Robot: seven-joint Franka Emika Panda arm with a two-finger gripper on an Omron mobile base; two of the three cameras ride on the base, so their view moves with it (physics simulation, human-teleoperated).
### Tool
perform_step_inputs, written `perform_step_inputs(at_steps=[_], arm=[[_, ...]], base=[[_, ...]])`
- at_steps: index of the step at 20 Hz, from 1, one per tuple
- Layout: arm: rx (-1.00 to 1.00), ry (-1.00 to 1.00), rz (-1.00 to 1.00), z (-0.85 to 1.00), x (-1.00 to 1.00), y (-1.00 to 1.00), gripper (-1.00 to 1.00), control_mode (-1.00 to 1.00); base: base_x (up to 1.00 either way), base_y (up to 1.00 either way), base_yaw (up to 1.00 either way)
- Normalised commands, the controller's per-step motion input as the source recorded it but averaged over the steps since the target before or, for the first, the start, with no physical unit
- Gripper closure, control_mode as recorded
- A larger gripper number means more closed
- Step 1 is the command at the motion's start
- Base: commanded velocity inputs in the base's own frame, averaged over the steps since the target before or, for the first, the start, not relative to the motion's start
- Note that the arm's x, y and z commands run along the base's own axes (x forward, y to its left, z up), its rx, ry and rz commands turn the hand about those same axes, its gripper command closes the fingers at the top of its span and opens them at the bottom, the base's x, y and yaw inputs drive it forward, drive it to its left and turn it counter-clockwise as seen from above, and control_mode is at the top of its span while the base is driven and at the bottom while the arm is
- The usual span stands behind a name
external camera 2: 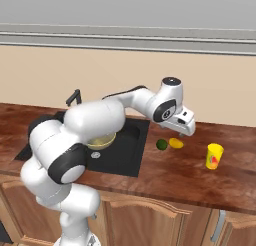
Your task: Remove the lime and mango from the sink. Then move the bowl and cup from the counter to the sink for washing.
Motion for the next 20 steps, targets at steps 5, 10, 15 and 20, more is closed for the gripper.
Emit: perform_step_inputs(at_steps=[5,10,15,20], arm=[[0.00,0.00,0.02,0.00,0.00,-0.22,-1.00,-1.00],[0.00,0.00,0.02,0.00,0.00,-0.19,-1.00,-1.00],[0.00,0.00,0.01,0.00,0.00,-0.18,-1.00,-1.00],[0.00,0.00,0.00,0.00,0.00,-0.17,-1.00,-1.00]], base=[[0.00,0.00,0.00],[0.00,0.00,0.00],[0.00,0.00,0.00],[0.00,0.00,0.00]])
